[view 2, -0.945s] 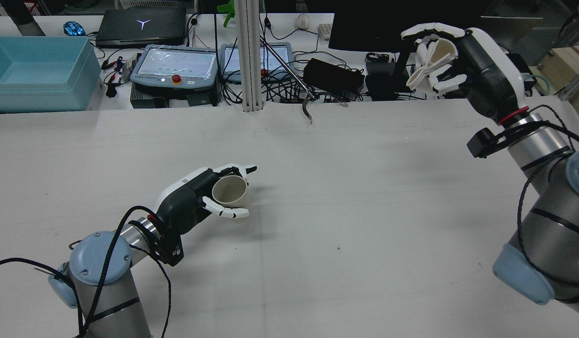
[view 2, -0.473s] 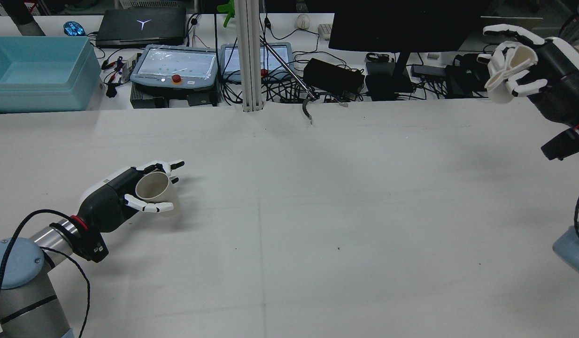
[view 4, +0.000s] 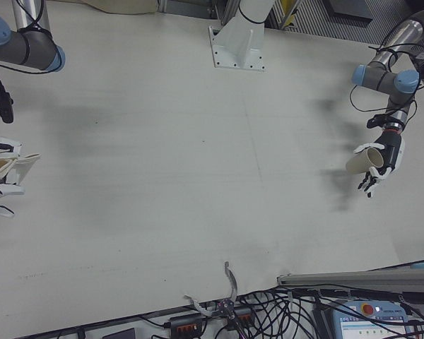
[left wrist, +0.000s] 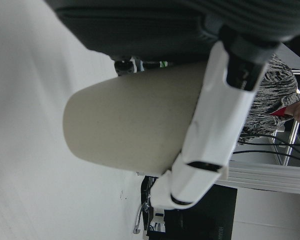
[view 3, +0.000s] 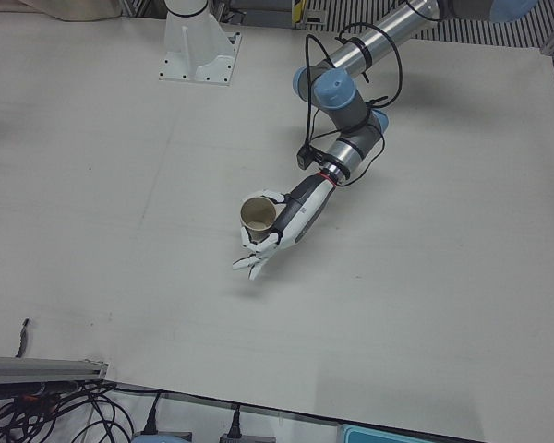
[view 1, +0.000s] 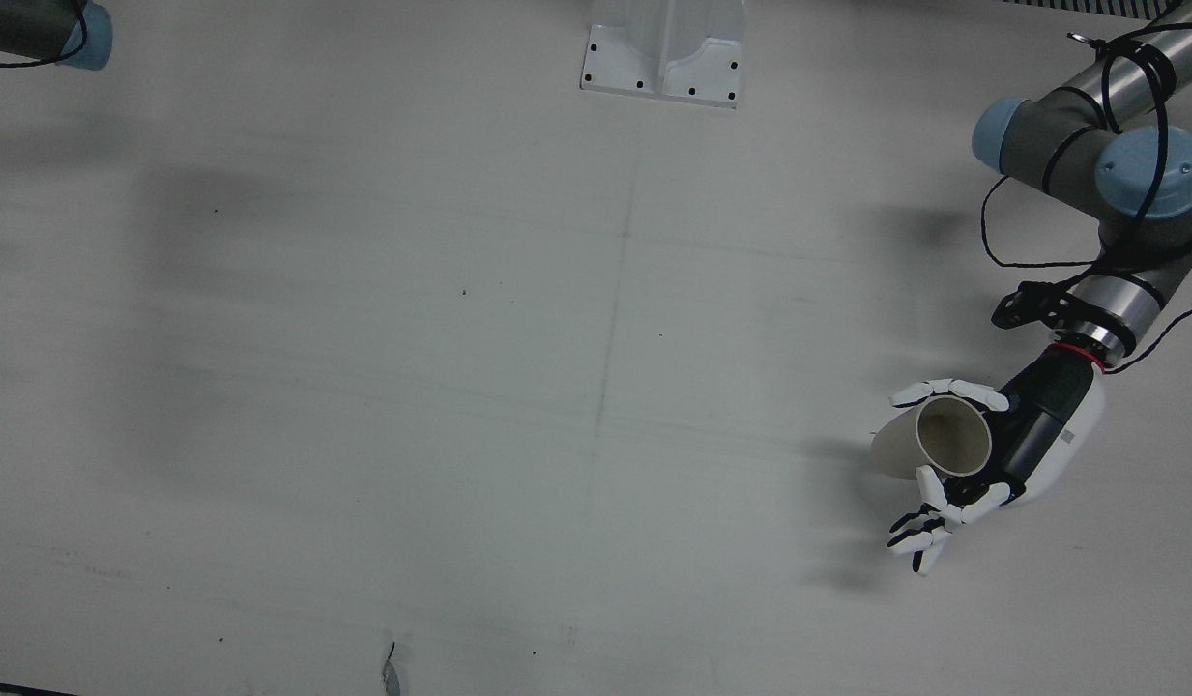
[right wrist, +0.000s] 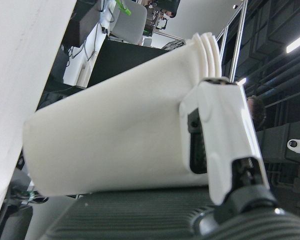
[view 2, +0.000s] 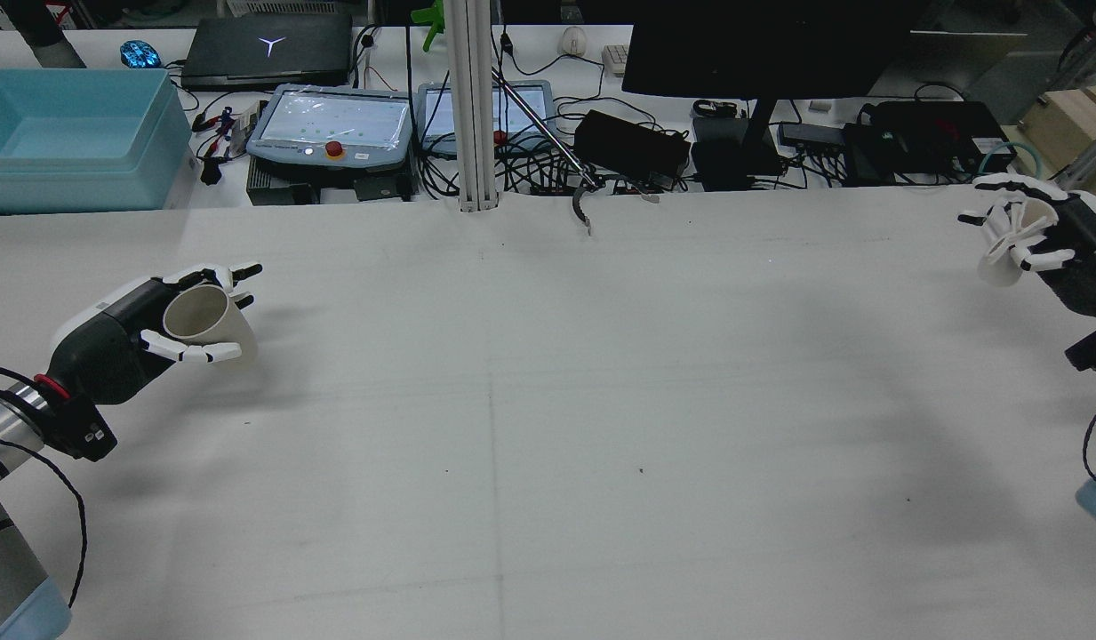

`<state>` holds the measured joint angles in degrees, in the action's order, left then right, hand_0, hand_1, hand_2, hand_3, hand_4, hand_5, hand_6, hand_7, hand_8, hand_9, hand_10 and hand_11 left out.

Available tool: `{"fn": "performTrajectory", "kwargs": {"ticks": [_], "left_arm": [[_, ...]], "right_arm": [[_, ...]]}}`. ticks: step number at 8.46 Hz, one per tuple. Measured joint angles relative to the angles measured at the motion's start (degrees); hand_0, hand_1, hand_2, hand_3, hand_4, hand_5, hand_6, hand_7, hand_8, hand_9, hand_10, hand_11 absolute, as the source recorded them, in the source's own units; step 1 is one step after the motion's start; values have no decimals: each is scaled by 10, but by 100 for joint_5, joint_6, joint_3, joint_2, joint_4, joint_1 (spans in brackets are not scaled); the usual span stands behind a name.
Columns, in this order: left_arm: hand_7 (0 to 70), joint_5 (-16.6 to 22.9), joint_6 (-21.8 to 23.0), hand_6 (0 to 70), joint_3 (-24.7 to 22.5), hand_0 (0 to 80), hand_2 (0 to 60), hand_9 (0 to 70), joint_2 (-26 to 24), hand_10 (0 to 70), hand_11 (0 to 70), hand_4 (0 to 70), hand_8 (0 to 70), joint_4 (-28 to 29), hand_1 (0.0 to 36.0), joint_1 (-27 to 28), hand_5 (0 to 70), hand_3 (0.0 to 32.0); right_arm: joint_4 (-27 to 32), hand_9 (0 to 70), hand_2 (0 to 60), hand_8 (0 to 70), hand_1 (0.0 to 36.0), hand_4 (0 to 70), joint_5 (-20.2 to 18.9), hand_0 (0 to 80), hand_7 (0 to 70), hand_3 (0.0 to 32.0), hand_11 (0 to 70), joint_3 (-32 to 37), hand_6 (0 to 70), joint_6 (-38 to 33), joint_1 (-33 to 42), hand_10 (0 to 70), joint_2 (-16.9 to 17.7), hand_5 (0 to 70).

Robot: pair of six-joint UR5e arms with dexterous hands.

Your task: Pour water

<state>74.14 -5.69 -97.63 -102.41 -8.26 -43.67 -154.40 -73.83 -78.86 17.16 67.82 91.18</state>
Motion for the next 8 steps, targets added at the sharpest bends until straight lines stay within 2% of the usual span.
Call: {"fn": "performTrajectory", "kwargs": {"ticks": [2,3,4,5,6,7,8], "left_arm": [[149,75,-205,156,218,800,600,15,200,76,154,398,50,262,360,-146,700,0],[153,84,-252,160,382,800,600,16,299,78,157,395,51,442,360,-220,700,0],[154,111,-279,160,561,800,600,16,371,78,157,396,52,615,360,-280,700,0],[152,153,-309,159,728,800,600,16,408,77,156,394,52,767,360,-316,700,0],[151,182,-341,158,845,800,600,16,441,77,156,388,53,887,360,-332,700,0],[150,196,-385,158,930,800,600,16,485,77,154,391,54,993,360,-339,700,0],[148,202,-422,157,994,800,538,15,513,75,153,380,55,1068,360,-341,700,0]], "right_arm": [[686,700,600,564,360,184,12,661,658,0,277,1588,532,8,-55,167,-605,230],[956,700,600,566,360,208,93,653,672,0,284,2123,546,20,-91,173,-831,231],[1127,700,600,552,360,203,292,666,656,0,267,2438,537,30,-165,162,-957,227],[1205,576,600,429,360,176,502,661,550,0,106,2580,446,40,-266,56,-1006,189],[1232,2,38,16,245,2,624,576,36,0,0,2635,124,46,-342,0,-1017,78],[1241,0,0,0,202,0,684,541,0,52,0,2648,20,46,-389,0,-1017,56],[1244,0,0,0,182,0,710,525,0,158,0,2646,0,41,-410,0,-1022,48]]}}
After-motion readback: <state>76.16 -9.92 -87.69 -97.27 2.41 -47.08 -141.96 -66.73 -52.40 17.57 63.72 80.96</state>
